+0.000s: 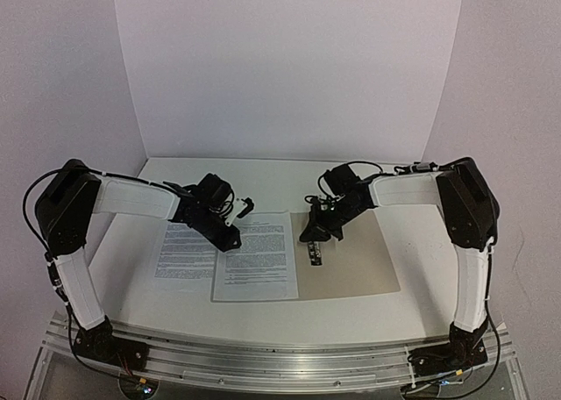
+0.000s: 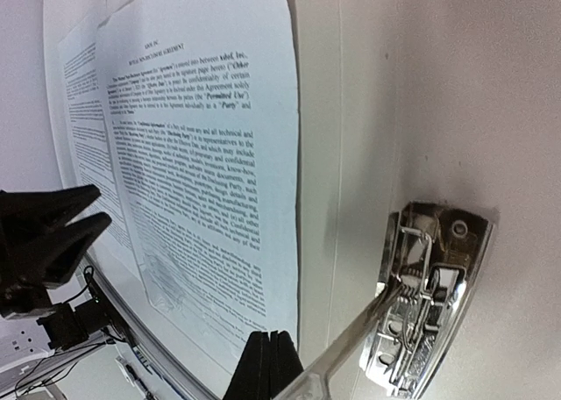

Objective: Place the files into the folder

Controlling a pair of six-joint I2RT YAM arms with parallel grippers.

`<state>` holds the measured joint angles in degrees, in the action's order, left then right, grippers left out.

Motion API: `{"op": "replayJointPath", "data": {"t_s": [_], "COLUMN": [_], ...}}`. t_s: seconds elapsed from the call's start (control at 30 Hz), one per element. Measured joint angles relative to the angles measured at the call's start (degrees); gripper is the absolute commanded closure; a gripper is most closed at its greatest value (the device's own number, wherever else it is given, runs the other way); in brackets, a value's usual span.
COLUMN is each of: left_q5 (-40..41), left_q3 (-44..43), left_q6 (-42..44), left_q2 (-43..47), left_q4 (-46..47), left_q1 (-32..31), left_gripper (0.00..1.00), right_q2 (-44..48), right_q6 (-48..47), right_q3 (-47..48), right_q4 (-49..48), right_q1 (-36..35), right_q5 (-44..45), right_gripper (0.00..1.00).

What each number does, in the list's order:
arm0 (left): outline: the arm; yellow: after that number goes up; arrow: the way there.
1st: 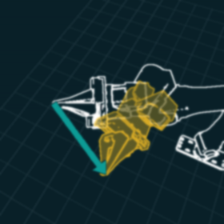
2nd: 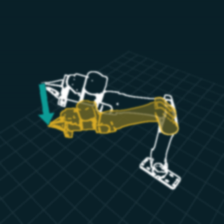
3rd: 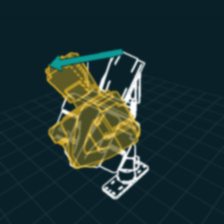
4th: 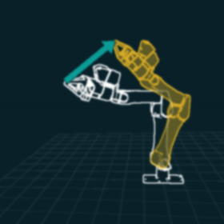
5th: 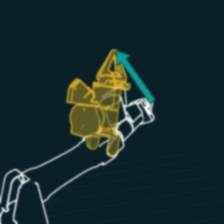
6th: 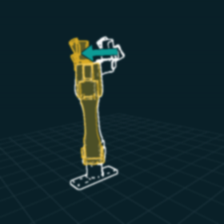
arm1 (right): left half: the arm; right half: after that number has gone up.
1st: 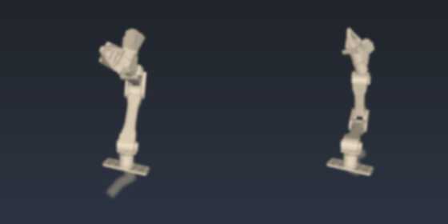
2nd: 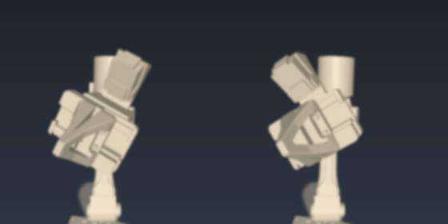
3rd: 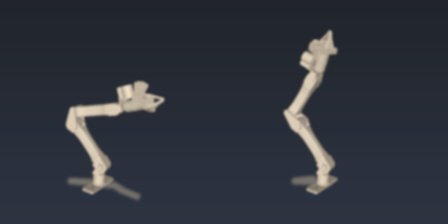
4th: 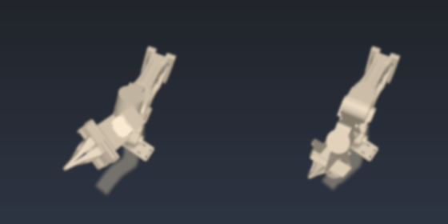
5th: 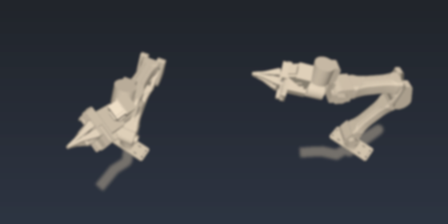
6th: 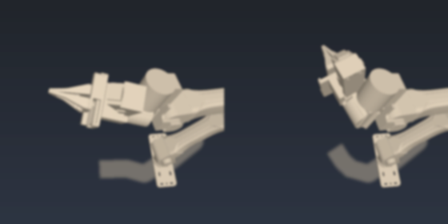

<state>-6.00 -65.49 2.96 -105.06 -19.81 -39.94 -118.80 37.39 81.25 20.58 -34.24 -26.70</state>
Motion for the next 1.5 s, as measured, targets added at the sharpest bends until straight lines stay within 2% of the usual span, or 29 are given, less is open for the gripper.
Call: {"op": "replayJointPath", "data": {"t_s": [0.2, 0.47, 0.73, 0.8, 0.87, 0.9, 0.93, 1.03, 1.13, 1.23, 1.37, 1.5], "left_q5": [1.5, 2.1, 2.2, 2.4, 3.1, 3.2, 3.1, 2.0, -1.1, -3.1, -3.7, -5.2], "left_q3": [7.0, 7.8, 7.8, 7.6, 6.9, 6.5, 5.7, 2.3, -2.9, -5.3, -4.9, -0.7], "left_q6": [3.5, 4.8, 5.8, 5.8, 5.4, 5.7, 5.1, 2.7, -1.4, -4.5, -7.2, -9.2], "left_q2": [2.8, 4.1, 4.7, 5.0, 5.1, 5.1, 5.2, 5.7, 5.8, 6.1, 7.2, 10.3], "left_q4": [5.3, 7.8, 8.3, 8.2, 7.3, 6.8, 5.7, 1.5, -5.4, -11.3, -17.6, -19.4], "left_q1": [0.0, 0.0, 0.0, 0.0, 0.2, 0.2, 0.5, 3.2, 11.3, 20.3, 29.6, 36.1], "left_gripper": [0.78, 0.78, 0.77, 0.66, 0.5, 0.38, 0.32, 0.2, 0.08, 0.0, 0.0, 0.0], "right_q2": [-3.1, -8.8, -9.7, -9.7, -9.7, -9.7, -9.7, -9.5, -9.2, -9.5, -12.8, -19.0], "right_q6": [-0.7, -2.5, -2.9, -2.9, -2.7, -2.4, -2.3, -0.7, 1.1, 3.2, 4.1, 4.2], "right_q3": [4.9, 10.4, 12.5, 13.3, 14.2, 14.7, 15.8, 18.7, 21.4, 23.6, 29.5, 37.4], "right_q4": [-0.1, 0.0, 0.1, 0.1, 0.3, 0.4, 0.6, 0.3, 0.0, 0.1, -0.3, -0.4], "right_q1": [0.8, 3.8, 4.6, 4.5, 4.4, 4.2, 4.0, 3.3, 0.2, -6.1, -14.3, -19.3], "right_q5": [1.1, 0.4, -0.9, -1.2, -1.2, -1.1, -0.5, 1.8, 7.7, 13.6, 18.0, 19.3], "right_gripper": [1.0, 1.0, 1.0, 1.0, 0.92, 0.88, 0.83, 0.73, 0.61, 0.58, 0.53, 0.41]}}
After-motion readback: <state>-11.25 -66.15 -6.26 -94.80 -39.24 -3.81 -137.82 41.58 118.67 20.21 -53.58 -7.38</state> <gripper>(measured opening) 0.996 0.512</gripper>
